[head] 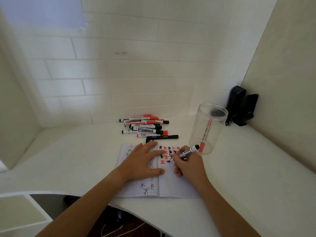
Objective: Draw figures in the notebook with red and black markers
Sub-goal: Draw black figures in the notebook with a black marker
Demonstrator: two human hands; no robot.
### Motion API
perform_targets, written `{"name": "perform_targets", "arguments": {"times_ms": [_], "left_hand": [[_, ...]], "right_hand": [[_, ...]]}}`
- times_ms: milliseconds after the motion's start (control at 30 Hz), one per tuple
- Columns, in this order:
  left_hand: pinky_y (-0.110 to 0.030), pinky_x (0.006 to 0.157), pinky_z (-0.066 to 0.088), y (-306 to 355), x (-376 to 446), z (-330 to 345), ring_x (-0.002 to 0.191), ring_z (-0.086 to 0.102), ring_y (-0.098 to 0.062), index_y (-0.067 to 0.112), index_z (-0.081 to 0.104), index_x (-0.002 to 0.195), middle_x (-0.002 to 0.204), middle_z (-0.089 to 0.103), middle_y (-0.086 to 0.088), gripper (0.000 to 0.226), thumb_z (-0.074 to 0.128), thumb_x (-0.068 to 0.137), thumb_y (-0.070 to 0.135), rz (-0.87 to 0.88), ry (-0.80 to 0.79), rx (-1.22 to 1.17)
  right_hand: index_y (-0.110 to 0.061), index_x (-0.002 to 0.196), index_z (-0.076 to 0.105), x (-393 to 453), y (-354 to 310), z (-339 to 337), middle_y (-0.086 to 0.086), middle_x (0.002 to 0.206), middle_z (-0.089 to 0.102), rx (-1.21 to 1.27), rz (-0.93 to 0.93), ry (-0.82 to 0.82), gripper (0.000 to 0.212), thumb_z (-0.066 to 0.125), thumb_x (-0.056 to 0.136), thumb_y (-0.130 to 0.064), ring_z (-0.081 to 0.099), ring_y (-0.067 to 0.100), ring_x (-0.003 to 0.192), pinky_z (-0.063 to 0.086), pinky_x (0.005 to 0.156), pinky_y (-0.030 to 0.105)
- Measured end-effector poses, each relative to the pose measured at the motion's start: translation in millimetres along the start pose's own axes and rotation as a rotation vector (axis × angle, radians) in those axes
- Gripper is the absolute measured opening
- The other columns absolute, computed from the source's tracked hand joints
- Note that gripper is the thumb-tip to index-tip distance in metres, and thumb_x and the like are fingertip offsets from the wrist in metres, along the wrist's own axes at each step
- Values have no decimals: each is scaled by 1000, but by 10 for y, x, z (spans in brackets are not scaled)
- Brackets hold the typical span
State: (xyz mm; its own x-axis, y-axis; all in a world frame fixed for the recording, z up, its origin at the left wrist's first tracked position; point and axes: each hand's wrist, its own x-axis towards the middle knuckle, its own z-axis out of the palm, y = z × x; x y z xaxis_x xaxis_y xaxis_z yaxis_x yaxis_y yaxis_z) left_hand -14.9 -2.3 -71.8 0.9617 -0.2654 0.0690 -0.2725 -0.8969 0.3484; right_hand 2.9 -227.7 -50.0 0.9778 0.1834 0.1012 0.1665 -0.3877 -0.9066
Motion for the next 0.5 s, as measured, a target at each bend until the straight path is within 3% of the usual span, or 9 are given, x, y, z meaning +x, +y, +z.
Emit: {"name": "perform_targets", "arguments": {"times_ms": [500], "left_hand": [[-43, 125, 4, 7, 1, -8, 152, 7, -14, 56, 23, 151, 166, 5, 16, 81, 45, 78, 86, -4, -4, -4]], "right_hand": [[-9, 86, 60, -1, 2, 8, 12, 57, 69, -5, -26, -52, 17, 66, 98, -19, 64, 23, 45, 54, 49, 30]]}}
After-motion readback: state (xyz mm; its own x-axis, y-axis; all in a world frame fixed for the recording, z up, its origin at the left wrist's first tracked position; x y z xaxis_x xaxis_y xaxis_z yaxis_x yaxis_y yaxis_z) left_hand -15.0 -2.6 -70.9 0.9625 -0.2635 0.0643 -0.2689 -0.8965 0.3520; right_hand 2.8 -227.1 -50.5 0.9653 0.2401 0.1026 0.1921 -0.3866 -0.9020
